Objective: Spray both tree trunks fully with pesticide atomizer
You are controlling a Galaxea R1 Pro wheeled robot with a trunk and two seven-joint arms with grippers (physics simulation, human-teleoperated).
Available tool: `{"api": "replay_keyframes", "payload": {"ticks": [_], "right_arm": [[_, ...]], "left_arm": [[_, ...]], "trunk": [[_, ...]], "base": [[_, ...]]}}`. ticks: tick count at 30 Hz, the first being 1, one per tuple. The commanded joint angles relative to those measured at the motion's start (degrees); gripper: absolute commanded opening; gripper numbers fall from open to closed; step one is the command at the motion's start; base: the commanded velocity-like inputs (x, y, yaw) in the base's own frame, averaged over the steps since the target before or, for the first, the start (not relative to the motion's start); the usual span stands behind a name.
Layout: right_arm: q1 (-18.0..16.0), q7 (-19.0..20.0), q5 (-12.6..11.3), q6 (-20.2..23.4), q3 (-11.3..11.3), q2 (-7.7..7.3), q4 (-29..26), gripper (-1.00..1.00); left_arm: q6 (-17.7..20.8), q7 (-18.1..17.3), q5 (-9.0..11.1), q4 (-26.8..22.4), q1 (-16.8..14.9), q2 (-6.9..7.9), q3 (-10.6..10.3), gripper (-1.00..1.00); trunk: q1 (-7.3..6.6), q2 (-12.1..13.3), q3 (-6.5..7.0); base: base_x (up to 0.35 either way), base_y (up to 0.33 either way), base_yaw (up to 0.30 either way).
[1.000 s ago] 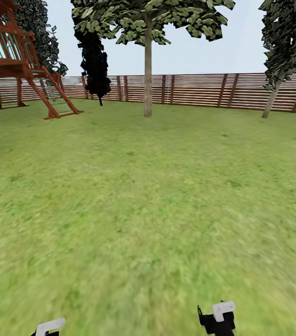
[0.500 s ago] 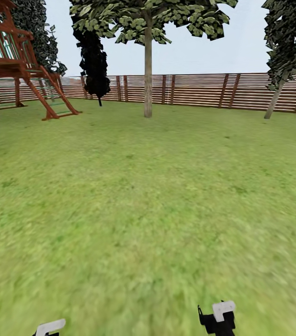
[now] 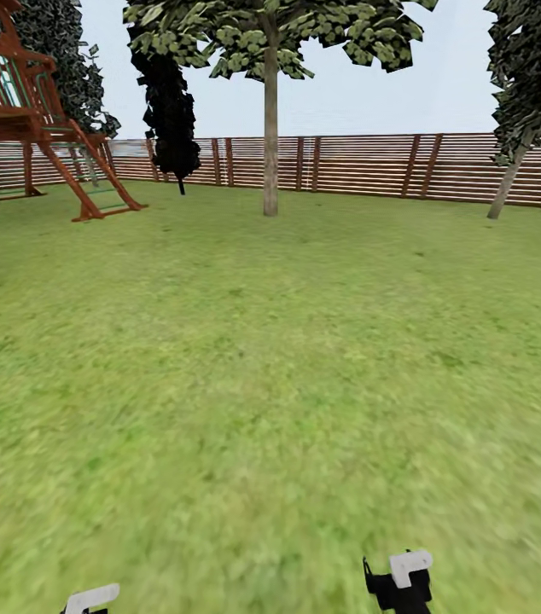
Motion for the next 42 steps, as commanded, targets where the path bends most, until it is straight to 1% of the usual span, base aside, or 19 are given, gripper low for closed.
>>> {"api": "replay_keyframes", "payload": {"ticks": [1,39,42], "right_arm": [[0.00,0.03,0.00,0.00,0.05,0.02,0.01,1.00],[0.00,-0.02,0.17,0.02,0.17,0.06,0.17,1.00],[0.00,-0.03,0.17,0.01,0.17,0.13,1.04,1.00]], "left_arm": [[0.00,0.00,0.00,-0.01,0.00,0.00,0.00,-1.00],[0.00,0.00,0.00,-0.01,0.00,0.00,0.00,-1.00],[0.00,0.00,0.00,-0.01,0.03,0.00,0.00,-1.00]], "trunk": [[0.00,0.00,0.00],[0.00,0.00,0.00],[0.00,0.00,0.00]], "base": [[0.340,0.000,0.000],[0.340,0.000,0.000],[0.340,0.000,0.000]]}}
